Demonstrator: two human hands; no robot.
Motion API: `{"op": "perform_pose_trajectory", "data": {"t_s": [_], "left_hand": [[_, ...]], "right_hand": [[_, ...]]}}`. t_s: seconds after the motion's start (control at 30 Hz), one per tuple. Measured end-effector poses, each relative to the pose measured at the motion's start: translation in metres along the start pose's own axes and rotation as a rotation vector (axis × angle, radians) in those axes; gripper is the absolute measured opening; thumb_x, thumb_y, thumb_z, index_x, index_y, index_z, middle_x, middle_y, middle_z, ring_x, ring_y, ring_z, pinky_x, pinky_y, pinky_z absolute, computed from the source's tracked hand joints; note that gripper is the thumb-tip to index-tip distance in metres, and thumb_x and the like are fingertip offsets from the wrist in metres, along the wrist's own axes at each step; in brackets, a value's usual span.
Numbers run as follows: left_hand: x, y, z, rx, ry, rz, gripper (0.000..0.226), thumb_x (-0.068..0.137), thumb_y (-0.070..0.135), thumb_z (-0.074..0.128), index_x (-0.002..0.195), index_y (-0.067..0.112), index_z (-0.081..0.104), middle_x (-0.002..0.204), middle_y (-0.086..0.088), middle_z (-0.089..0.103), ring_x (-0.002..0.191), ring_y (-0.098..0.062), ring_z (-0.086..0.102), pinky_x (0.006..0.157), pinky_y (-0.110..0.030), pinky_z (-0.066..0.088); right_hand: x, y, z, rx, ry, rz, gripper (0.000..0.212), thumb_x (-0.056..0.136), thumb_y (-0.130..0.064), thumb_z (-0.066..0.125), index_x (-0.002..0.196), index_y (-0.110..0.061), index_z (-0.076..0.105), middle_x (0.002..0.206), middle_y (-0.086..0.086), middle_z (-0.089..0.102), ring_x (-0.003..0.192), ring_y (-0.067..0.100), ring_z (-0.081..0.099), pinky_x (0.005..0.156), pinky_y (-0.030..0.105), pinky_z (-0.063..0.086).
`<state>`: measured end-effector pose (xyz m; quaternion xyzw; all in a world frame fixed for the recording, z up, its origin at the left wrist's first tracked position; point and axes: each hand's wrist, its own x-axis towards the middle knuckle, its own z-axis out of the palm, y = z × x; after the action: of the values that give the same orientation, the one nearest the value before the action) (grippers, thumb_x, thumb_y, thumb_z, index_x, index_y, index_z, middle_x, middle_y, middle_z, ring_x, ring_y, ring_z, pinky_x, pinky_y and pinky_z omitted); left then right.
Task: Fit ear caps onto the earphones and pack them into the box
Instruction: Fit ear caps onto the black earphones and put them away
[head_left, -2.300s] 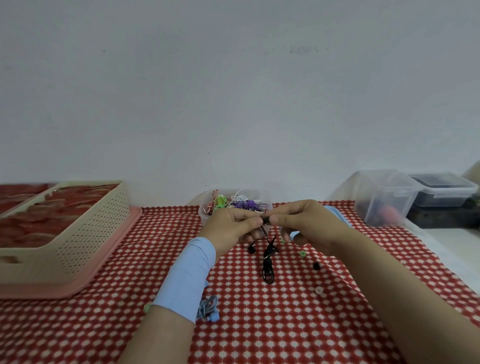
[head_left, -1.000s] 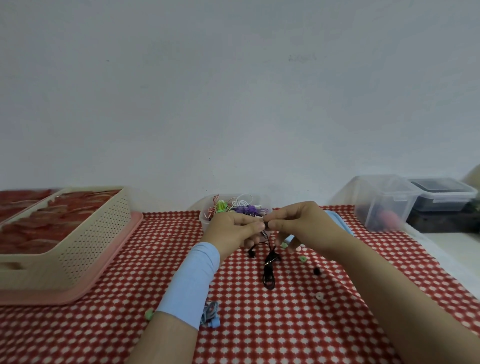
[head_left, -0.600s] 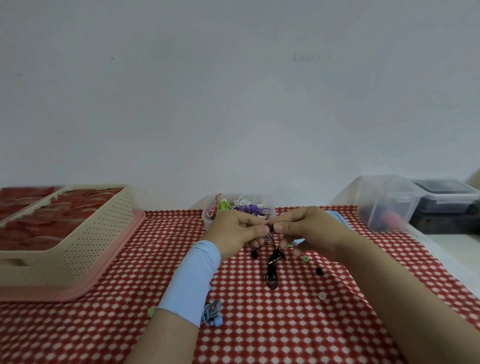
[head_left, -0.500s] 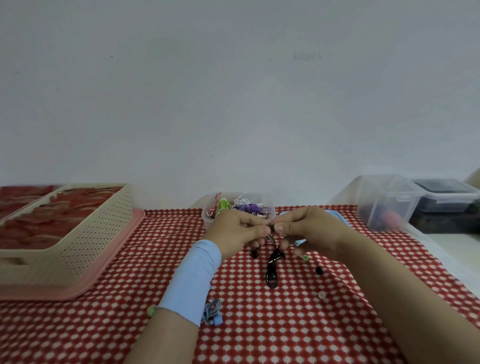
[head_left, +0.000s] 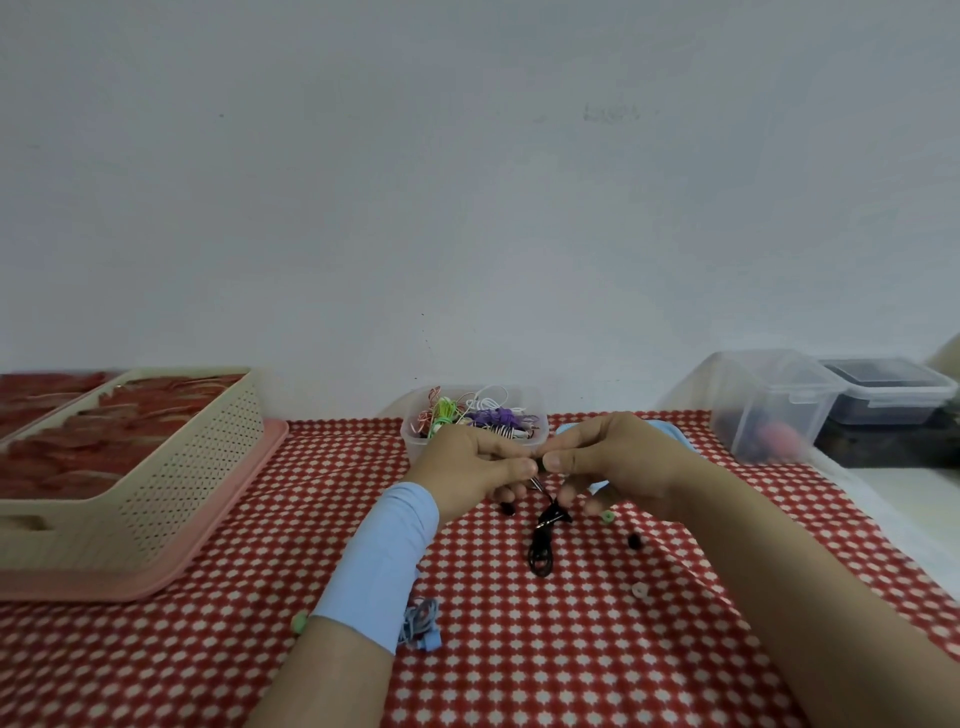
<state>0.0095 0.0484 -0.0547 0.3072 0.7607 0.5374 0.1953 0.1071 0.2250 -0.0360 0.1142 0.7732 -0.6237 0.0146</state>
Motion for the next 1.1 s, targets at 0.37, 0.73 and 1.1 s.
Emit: {"op": "perform_pose_trajectory", "data": {"t_s": [0.37,0.73,1.1], "left_hand": [[0.000,-0.004,-0.001,-0.014,0.010,0.032,0.014,0.086,0.008,0.072,0.100,0.010,0.076,0.079,-0.012,0.075,0.067,-0.014,0.067,0.069,-0.021,0.058],[-0.001,-0.001,-0.006,-0.098,-0.044,-0.004,0.015,0.086,0.008,0.072,0.101,0.012,0.076,0.079,-0.010,0.075,0.071,-0.016,0.070,0.069,-0.022,0.056],[-0.003,0.003,-0.008,-0.265,0.031,-0.096,0.008,0.088,0.013,0.072,0.092,0.009,0.076,0.082,-0.011,0.076,0.069,-0.013,0.071,0.064,-0.020,0.056]], "right_hand": [[0.006,0.008,0.006,0.037,0.016,-0.023,0.012,0.091,-0.012,0.073,0.096,-0.017,0.083,0.083,0.010,0.075,0.057,0.012,0.062,0.047,0.022,0.047],[0.009,0.011,0.004,0.022,-0.005,-0.130,0.009,0.087,-0.015,0.075,0.092,-0.017,0.083,0.080,0.013,0.073,0.051,0.015,0.054,0.053,0.026,0.044],[0.007,0.002,0.016,-0.267,0.208,-0.325,0.010,0.090,-0.013,0.075,0.093,-0.019,0.082,0.077,0.000,0.078,0.056,0.014,0.066,0.049,0.023,0.049]]}}
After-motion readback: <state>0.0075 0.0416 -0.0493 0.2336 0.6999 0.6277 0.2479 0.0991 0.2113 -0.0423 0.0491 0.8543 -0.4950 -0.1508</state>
